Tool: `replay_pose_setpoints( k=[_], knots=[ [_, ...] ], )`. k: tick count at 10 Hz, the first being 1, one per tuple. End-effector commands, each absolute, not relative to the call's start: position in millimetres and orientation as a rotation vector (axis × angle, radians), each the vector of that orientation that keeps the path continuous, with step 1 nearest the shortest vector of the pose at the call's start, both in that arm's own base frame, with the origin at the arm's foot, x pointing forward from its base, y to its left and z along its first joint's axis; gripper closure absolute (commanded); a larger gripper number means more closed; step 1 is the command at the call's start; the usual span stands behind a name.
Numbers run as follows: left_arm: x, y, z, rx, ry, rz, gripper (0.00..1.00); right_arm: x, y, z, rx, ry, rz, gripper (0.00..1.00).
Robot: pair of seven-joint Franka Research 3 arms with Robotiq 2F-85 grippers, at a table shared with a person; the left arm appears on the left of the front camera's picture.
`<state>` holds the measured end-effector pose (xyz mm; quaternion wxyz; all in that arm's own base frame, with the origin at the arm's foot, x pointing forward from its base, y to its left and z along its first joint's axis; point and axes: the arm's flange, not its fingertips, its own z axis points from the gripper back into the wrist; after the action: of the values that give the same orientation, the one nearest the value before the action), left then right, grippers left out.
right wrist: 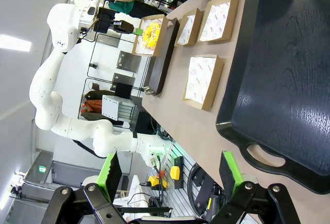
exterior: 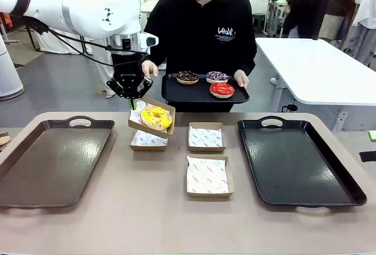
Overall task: Individually package the donuts and arrange them on the tray.
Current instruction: Place the picked Paper togo box on the Handle tray while simultaneously picking up another Paper togo box from the table with the other hand.
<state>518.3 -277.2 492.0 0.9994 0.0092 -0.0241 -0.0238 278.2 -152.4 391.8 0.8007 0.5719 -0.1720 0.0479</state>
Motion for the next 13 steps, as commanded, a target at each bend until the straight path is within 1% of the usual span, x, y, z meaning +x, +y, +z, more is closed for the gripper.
replay_pose_setpoints(
  k=[1, 3, 4, 6, 7, 8, 9, 11, 13],
  knots=[
    [513.4, -274.6, 493.3, 0.021, -0.048, -0.044, 1.0, 279.8, -151.8, 390.3, 1.247, -0.391, 0.113, 0.0],
    [518.3, -277.2, 492.0, 0.019, -0.048, -0.048, 0.99, 278.2, -152.5, 391.8, 1.226, -0.369, 0.103, 0.0],
    [504.7, -268.3, 499.8, 0.008, -0.042, -0.082, 0.99, 282.6, -134.4, 407.6, 1.156, -0.336, 0.15, 0.0],
    [483.0, -235.7, 516.4, -0.009, -0.048, -0.1, 0.99, 301.5, -96.8, 452.3, 1.038, -0.257, 0.202, 0.0],
    [466.9, -216.2, 518.8, -0.029, -0.036, -0.104, 0.99, 313.3, -72.8, 480.3, 0.983, -0.243, 0.199, 0.0],
    [452.8, -193.5, 517.5, -0.029, -0.038, -0.095, 0.99, 330.9, -41.7, 505.8, 0.889, -0.198, 0.189, 0.0],
    [440.0, -175.7, 514.4, -0.025, -0.046, -0.099, 0.99, 347.6, -12.5, 517.8, 0.808, -0.168, 0.161, 0.0],
    [418.8, -144.4, 508.2, -0.036, -0.063, -0.082, 0.99, 376.6, 39.9, 518.4, 0.69, -0.149, 0.105, 0.0],
    [392.5, -118.9, 501.2, -0.035, -0.082, -0.06, 0.99, 393.6, 80.6, 495.8, 0.586, -0.128, 0.067, 0.0]
  ],
)
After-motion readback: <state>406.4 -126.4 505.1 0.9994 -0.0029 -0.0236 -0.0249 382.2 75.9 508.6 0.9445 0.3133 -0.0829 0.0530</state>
